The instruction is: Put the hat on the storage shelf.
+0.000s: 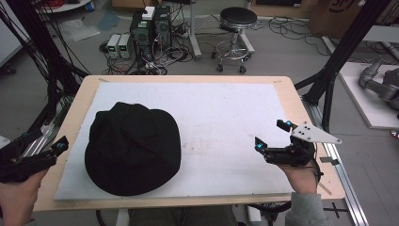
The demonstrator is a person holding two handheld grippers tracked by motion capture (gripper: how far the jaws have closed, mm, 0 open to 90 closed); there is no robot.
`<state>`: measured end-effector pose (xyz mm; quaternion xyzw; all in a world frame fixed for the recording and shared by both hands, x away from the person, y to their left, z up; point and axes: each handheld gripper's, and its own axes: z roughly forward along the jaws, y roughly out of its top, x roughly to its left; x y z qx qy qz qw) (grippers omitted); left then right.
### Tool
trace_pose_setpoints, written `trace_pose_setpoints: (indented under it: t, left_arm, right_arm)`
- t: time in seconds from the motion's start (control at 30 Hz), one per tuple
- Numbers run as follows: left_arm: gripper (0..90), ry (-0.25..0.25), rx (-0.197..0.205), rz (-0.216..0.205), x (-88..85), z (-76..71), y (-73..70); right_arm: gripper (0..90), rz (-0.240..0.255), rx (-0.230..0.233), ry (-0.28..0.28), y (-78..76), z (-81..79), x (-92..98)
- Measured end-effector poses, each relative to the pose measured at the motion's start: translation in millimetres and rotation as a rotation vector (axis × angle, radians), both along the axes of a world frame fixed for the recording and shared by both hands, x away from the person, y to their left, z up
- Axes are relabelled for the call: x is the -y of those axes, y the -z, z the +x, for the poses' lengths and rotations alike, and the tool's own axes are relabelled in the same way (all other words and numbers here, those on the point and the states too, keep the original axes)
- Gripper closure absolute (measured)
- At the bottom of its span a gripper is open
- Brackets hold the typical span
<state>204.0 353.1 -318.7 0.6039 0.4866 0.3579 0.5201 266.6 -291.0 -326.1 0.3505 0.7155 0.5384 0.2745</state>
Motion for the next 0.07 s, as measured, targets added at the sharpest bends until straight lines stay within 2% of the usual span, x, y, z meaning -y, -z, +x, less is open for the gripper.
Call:
trace_pose_setpoints:
  t: [0.07]
  left_arm:
    - [13.3,-0.026,0.004,0.007,0.7,-0.8,2.7]
  right_arm:
    - [3.6,0.001,-0.005,0.000,1.1,1.5,-1.7]
